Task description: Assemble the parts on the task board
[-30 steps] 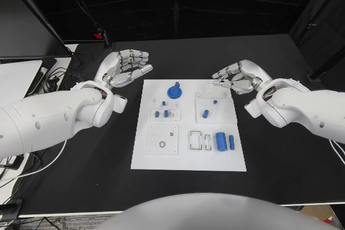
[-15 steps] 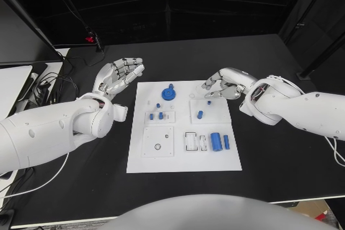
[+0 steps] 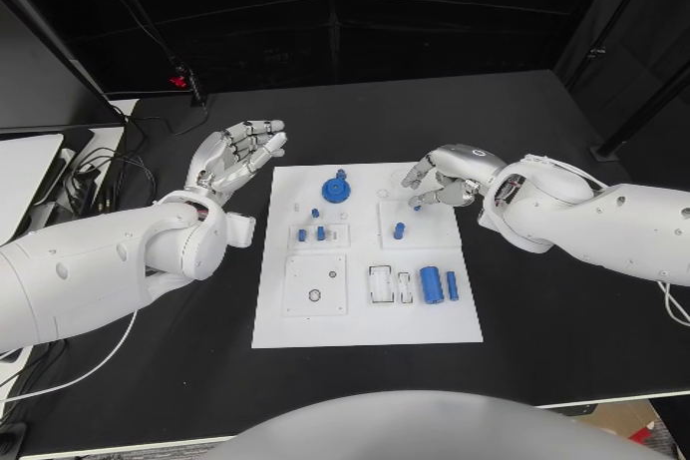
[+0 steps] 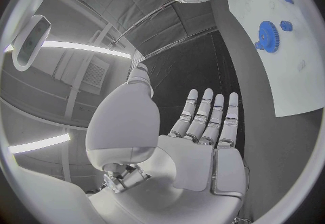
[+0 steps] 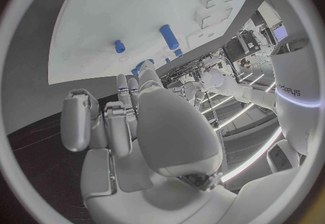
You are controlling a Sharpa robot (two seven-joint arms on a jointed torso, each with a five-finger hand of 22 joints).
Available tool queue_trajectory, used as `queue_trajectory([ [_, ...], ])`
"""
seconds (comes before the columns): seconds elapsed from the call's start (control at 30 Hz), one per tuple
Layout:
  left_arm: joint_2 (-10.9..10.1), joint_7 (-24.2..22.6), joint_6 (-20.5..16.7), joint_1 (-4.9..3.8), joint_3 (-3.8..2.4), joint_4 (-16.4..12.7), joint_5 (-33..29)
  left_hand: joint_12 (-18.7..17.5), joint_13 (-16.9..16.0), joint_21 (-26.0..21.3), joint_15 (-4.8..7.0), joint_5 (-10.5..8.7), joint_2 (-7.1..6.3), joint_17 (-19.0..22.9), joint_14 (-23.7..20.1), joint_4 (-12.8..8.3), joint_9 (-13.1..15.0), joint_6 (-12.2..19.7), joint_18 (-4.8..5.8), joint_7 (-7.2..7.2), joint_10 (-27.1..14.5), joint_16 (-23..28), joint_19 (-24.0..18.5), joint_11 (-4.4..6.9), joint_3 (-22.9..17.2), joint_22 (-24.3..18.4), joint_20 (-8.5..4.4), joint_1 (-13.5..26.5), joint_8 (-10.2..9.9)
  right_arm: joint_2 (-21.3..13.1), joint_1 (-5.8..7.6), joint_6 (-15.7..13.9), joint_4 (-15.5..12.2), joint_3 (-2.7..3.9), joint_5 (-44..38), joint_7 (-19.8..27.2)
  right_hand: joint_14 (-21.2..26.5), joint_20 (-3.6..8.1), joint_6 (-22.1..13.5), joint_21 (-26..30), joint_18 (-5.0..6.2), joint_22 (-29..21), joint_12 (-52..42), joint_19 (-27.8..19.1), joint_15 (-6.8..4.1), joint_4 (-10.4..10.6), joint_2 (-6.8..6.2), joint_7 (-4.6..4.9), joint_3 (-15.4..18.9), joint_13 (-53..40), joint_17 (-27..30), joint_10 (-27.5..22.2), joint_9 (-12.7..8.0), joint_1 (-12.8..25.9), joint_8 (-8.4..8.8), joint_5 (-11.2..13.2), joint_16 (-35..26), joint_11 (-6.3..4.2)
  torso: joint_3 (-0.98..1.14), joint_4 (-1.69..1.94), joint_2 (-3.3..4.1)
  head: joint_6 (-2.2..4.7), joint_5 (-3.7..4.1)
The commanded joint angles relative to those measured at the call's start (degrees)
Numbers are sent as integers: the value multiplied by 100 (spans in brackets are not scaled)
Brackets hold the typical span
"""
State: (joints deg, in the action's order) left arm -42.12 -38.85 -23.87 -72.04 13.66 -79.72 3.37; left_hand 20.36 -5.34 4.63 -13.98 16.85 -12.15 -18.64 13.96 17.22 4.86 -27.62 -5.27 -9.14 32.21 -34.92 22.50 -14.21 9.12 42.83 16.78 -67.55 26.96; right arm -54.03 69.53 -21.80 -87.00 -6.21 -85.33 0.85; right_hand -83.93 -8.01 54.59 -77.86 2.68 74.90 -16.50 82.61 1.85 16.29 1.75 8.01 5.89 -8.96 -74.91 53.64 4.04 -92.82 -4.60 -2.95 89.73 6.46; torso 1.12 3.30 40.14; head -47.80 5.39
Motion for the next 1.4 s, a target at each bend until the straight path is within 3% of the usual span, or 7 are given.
queue_trajectory([
  [0.03,-3,-1071,86,-5,-5,-13,-57,91,-15,-52,3,-57,96,29,-79,7,10,96,43,-731,-108,-75,8,-6,-59,-44,-14,1,71,10,4,104,-1,3,-284,-219,-596,-29,-15,36,57,950,26,4,47,21,-29,-36,-12,14,-1462,-4,-9,-39,41,25,4,27,-1,2,6,-1,-9],
  [0.37,-5,-1048,112,0,-5,-5,-58,274,-34,-79,-17,-115,202,94,-144,3,20,179,34,-737,-215,-215,55,-14,-147,-97,-15,-17,201,7,-1,-104,-33,3,-299,-170,-593,-32,-19,42,58,947,37,3,50,27,-22,-27,-19,40,-1448,18,-11,-28,48,24,-2,29,2,0,3,-20,-29],
  [0.57,-15,-1032,123,4,-5,-15,-58,372,-40,-77,-23,-136,262,135,-168,-1,22,217,24,-740,-268,-290,111,-17,-196,-77,-15,-43,270,-188,-14,-324,-258,2,-187,-46,-589,-33,-14,46,59,945,41,4,48,24,-20,-19,-33,70,-1431,72,-11,-31,50,23,-11,23,12,18,8,-39,-32],
  [0.7,-44,-1017,111,6,-5,-14,-58,430,-42,-75,-30,-140,305,161,-180,0,22,239,17,-741,-297,-334,140,-18,-228,-72,-15,-57,309,-268,-26,-378,-370,2,-129,-42,-590,-33,-15,49,59,944,44,3,47,22,-21,-16,-36,78,-1437,79,-12,-33,51,23,-8,22,-11,-29,-4,-59,-56],
  [0.77,-45,-1010,110,7,-5,-2,-58,430,-42,-75,-30,-140,305,161,-180,0,22,239,17,-741,-297,-334,140,-18,-228,-72,-15,-57,309,-267,-29,-367,-383,2,-124,-86,-591,-33,-15,49,59,944,46,3,47,21,-20,-15,-38,81,-1441,81,-12,-35,52,23,-6,22,-12,-29,-7,-62,-34],
  [1.03,-38,-990,126,18,-5,15,-58,559,-39,-77,-40,-126,408,229,-211,-6,17,294,9,-745,-375,-434,168,-24,-306,-110,-15,-91,397,-154,-34,-75,-318,2,-405,-577,-598,-35,-48,43,56,946,103,11,51,3,-35,-38,-76,160,-1471,96,-19,-103,73,25,9,29,-3,-10,-8,-20,-4],
  [1.4,-64,-956,103,22,-5,11,-58,715,-28,-74,-53,-114,563,324,-253,-11,7,352,3,-749,-461,-554,206,-31,-407,-135,-14,-123,501,-37,-58,480,-367,2,-1045,-1128,-603,-8,-85,53,59,943,168,9,28,24,-129,-133,-130,311,-1495,364,-18,-196,74,28,20,-15,-16,-22,1,-17,-4],
])
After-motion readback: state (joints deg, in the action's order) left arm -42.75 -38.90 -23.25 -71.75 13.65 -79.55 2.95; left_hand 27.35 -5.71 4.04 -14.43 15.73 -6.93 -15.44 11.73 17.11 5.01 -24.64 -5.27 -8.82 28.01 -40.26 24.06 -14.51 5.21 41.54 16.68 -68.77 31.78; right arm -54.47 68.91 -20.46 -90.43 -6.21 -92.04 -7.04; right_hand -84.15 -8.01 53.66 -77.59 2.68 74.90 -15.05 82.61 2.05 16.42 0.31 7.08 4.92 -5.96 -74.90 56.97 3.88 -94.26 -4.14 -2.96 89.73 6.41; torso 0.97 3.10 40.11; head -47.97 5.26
